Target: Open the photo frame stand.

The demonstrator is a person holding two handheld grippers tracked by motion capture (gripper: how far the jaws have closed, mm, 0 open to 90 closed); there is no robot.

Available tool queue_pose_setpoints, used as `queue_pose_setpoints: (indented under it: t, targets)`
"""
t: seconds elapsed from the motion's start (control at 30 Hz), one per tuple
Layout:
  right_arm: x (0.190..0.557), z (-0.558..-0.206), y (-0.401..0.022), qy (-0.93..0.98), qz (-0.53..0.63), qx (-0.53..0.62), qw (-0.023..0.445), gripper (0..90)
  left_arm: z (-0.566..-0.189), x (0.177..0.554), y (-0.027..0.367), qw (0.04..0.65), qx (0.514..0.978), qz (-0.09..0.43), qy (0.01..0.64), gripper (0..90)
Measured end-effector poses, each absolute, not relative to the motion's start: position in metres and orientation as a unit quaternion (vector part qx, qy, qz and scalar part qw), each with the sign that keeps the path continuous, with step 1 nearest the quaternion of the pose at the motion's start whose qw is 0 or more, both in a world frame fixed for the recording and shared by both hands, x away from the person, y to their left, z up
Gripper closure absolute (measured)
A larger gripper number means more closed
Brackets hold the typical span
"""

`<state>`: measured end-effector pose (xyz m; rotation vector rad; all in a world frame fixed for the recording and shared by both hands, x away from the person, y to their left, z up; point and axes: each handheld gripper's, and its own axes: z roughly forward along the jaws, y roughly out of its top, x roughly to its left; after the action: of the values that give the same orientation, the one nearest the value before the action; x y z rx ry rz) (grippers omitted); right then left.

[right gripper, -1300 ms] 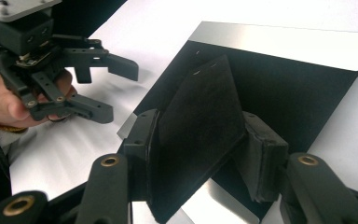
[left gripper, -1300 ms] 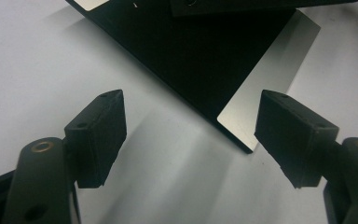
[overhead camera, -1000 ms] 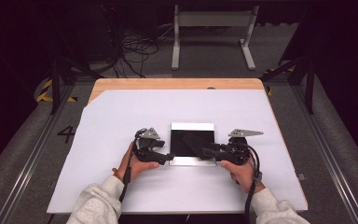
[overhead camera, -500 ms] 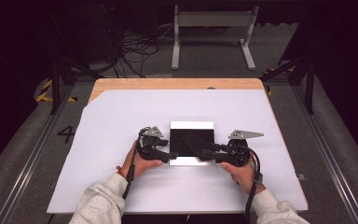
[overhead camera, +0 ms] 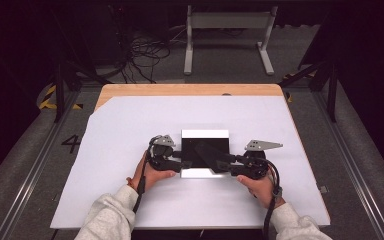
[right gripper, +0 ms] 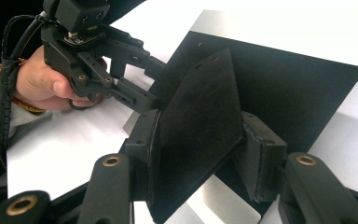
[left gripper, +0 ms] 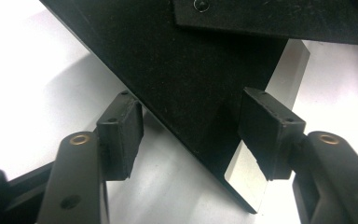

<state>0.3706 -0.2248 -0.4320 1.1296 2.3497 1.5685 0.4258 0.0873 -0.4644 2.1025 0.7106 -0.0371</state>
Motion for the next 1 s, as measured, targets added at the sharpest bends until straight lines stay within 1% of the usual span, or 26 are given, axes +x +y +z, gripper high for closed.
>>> queue_pose_setpoints:
  t: [0.13, 0.23, 0.37, 0.63, 0.87, 1.0]
  targets:
    - [0.369, -0.430, -0.224, 0.772, 0.516, 0.366, 0.056, 56.6, -0.462, 0.425, 0.090, 0.454, 0.842, -0.001, 0.290, 47.1]
    - [0.369, -0.429, -0.225, 0.769, 0.523, 0.364, 0.054, 60.5, -0.460, 0.425, 0.093, 0.465, 0.835, 0.012, 0.295, 51.7]
    - [0.369, -0.428, -0.224, 0.768, 0.524, 0.363, 0.058, 63.2, -0.457, 0.422, 0.093, 0.472, 0.830, 0.035, 0.295, 53.7]
    - [0.368, -0.428, -0.222, 0.765, 0.530, 0.361, 0.057, 68.8, -0.453, 0.420, 0.098, 0.485, 0.823, 0.057, 0.291, 59.5]
    - [0.368, -0.429, -0.223, 0.768, 0.528, 0.359, 0.047, 69.3, -0.451, 0.418, 0.100, 0.488, 0.823, 0.060, 0.284, 61.6]
    - [0.369, -0.431, -0.219, 0.775, 0.523, 0.354, 0.034, 66.8, -0.450, 0.417, 0.101, 0.491, 0.823, 0.062, 0.279, 63.1]
